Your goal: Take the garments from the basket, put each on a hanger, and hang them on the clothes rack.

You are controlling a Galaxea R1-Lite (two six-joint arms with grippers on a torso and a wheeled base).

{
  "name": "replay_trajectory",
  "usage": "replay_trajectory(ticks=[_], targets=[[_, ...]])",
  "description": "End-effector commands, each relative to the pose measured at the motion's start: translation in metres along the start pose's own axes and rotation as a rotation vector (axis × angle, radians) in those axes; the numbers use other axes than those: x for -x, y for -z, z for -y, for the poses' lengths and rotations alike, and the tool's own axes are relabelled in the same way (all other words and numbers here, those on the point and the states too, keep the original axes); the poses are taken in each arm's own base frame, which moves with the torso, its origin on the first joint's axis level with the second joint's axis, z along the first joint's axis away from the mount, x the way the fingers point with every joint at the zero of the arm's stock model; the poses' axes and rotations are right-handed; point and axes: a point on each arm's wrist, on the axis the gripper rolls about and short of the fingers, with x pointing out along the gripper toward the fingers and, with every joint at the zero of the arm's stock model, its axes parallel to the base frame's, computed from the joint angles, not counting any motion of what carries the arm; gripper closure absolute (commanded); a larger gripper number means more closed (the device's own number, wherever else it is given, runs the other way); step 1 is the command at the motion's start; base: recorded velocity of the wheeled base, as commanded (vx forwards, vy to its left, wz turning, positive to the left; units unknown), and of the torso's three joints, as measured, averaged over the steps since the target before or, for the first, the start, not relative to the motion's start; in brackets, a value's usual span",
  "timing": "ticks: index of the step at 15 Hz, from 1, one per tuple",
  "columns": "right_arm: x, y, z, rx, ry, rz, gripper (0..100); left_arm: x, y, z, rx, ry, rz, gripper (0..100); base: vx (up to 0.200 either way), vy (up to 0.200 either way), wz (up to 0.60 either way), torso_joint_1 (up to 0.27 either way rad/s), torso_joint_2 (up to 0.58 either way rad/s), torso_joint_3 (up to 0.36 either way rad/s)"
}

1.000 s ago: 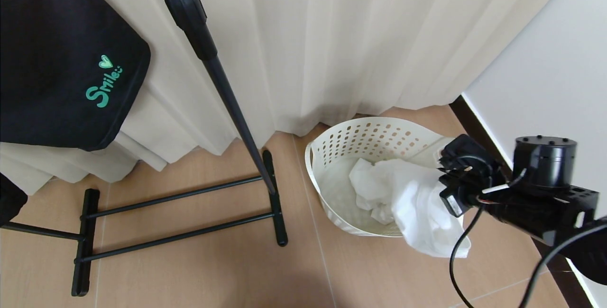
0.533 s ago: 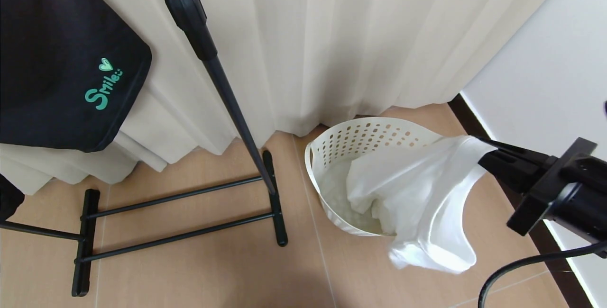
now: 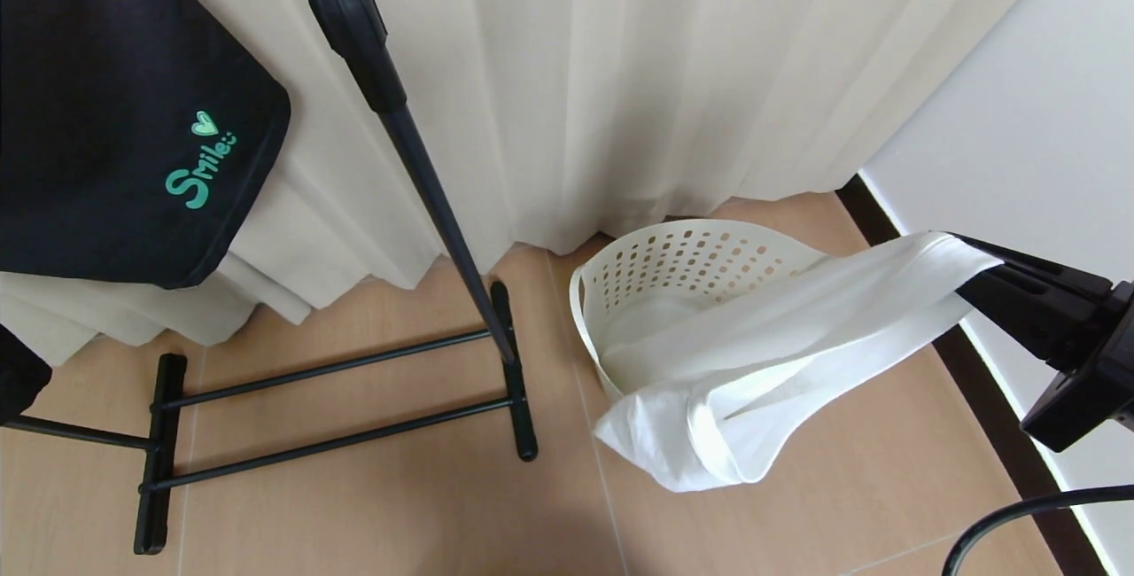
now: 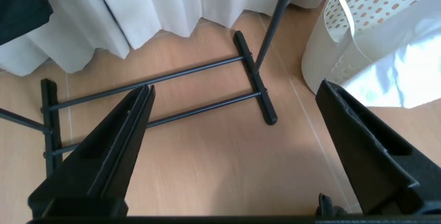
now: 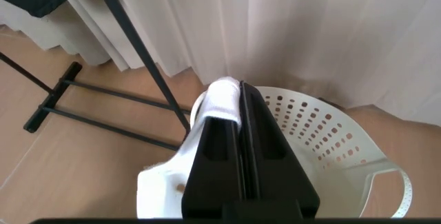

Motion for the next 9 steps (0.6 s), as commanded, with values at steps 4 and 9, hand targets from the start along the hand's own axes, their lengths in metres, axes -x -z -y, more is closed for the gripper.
replay_trajectory(ticks=[4,9], targets=[[0.0005,0.0011,-0.0002,0.001,-0.002,-0.003,100,-0.0001,-0.0001,0.0000,0.001,-0.001,-0.001,0,0.000,0.000,0.00,-0.001,0.00,0.102],[0.0001,0.0078,-0.0012,0.046,-0.006,-0.029,100,-0.0001,-0.0001,0.0000,0.001,0.001,-0.001,0,0.000,0.000,0.00,-0.003,0.00,0.195]])
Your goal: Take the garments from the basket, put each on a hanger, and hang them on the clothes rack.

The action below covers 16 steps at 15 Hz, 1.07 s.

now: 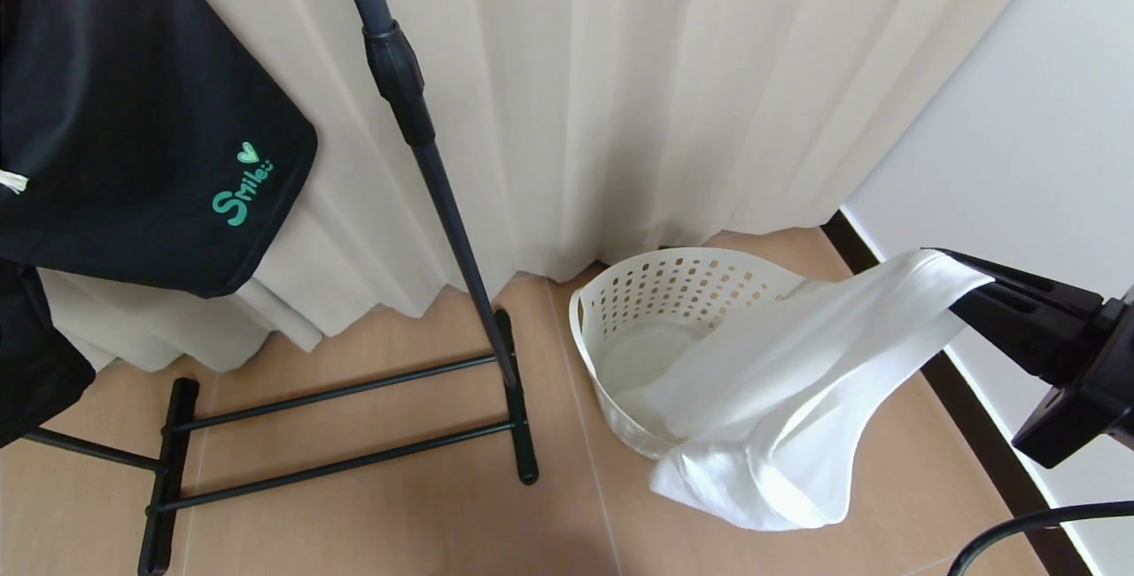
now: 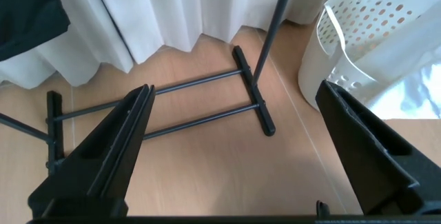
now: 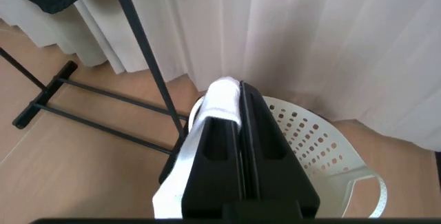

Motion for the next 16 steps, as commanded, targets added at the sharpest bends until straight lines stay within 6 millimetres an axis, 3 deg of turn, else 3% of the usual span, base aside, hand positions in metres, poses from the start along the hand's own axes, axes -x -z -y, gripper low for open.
replay_trajectory(ticks=[1,9,16], targets=[[-0.0011,0.0018,-0.0005,0.001,-0.002,-0.009,100,-0.0001,-0.0001,0.0000,0.000,-0.001,-0.001,0,0.000,0.000,0.00,0.002,0.01,0.203],[-0.0016,0.0018,-0.0003,0.003,-0.001,-0.011,100,-0.0001,-0.0001,-0.0001,0.002,-0.003,-0.001,0,0.000,0.000,0.00,0.001,0.00,0.201],[-0.0004,0.0035,-0.0003,0.024,0.000,-0.016,100,-0.0001,-0.0001,0.0000,0.002,-0.001,-0.001,0,0.000,0.000,0.00,0.062,-0.37,-0.108]])
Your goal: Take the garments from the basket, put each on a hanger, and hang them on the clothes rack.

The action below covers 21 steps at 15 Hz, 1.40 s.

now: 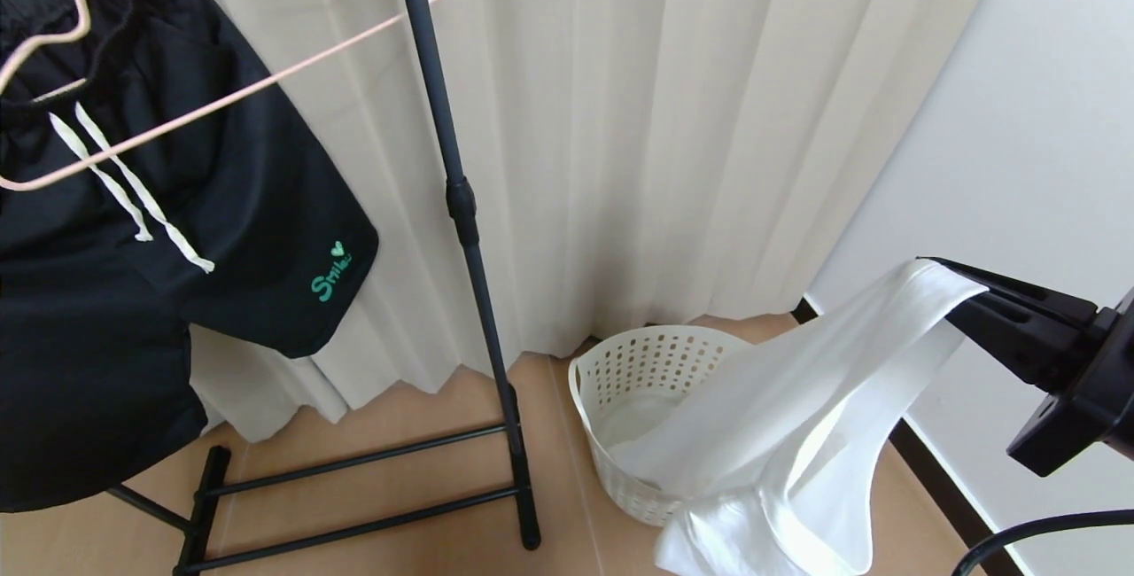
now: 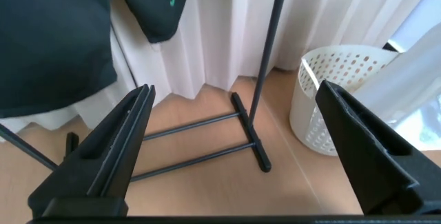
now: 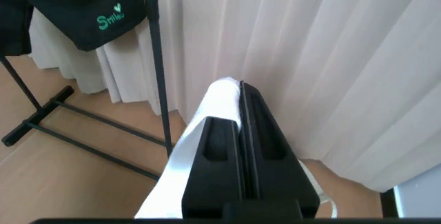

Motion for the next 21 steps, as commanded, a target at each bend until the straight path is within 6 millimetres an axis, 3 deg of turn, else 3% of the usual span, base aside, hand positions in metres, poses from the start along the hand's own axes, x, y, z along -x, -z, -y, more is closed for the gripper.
replay_trajectory(ticks=[1,11,21], targets=[[0.0001,-0.0003,0.0000,0.000,0.000,0.002,100,-0.0001,-0.0001,0.0000,0.000,-0.002,-0.001,0,0.000,0.000,0.00,0.095,-0.46,-0.163],[0.0004,0.0043,-0.0009,0.002,-0.003,-0.015,100,-0.0001,-0.0001,0.0000,0.002,-0.002,-0.001,0,0.000,0.000,0.00,0.159,-0.50,-0.160],[-0.0002,0.0048,-0.0010,0.002,-0.004,-0.018,100,-0.0001,-0.0001,0.0000,-0.001,0.001,-0.001,0,0.000,0.000,0.00,0.214,-0.54,-0.314]])
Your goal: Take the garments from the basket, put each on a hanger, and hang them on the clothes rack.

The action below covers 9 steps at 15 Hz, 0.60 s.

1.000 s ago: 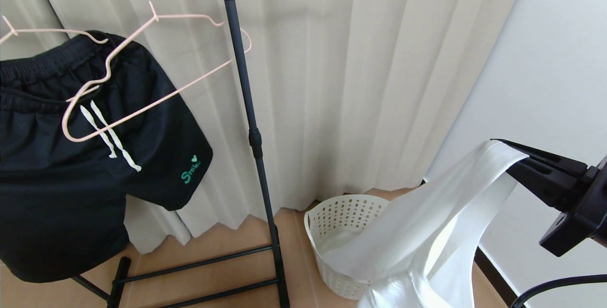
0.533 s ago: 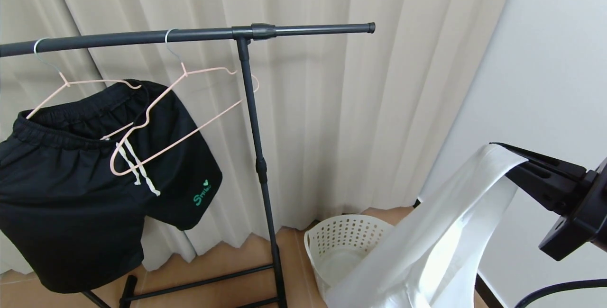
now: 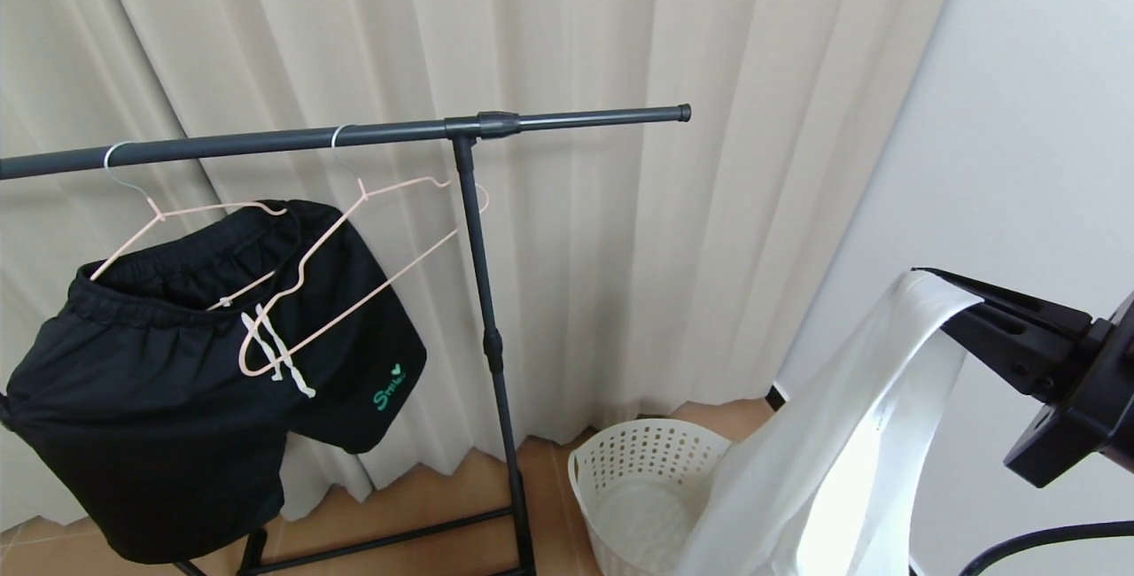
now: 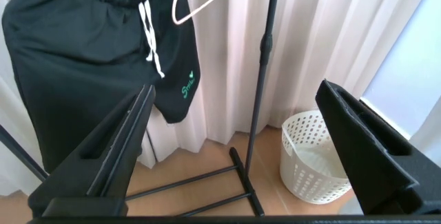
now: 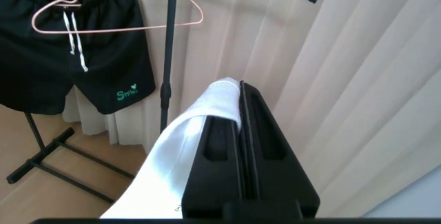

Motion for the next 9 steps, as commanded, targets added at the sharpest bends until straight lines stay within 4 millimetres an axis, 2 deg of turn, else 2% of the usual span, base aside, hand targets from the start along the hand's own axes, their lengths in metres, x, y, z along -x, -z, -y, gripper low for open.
replay_trajectory(ticks=[1,9], targets=[[-0.0009,0.0006,-0.0002,0.001,0.000,-0.003,100,-0.0001,-0.0001,0.0000,0.001,0.000,-0.001,0,0.000,0.000,0.00,0.178,-0.40,-0.232],[-0.0022,0.0016,-0.0005,0.002,-0.001,-0.009,100,-0.0001,-0.0001,0.0000,0.001,-0.001,-0.001,0,0.000,0.000,0.00,0.161,-0.37,-0.209]])
